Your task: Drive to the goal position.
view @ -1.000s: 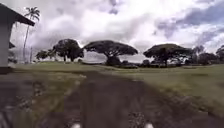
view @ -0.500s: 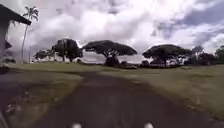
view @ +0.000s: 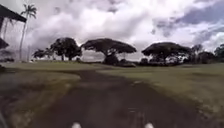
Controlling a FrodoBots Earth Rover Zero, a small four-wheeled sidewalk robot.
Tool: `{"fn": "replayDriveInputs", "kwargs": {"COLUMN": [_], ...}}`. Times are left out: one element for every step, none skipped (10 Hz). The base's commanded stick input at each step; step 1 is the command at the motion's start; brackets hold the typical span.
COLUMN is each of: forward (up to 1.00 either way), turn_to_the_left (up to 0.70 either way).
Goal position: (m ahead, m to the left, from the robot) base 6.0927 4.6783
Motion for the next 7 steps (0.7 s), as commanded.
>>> {"fn": "replayDriveInputs", "kwargs": {"forward": [0.70,0.70,0.70,0.70,0.70,0.70,0.70], "turn_to_the_left": [0.00,0.00,0.00,0.00,0.00,0.00,0.00]}}
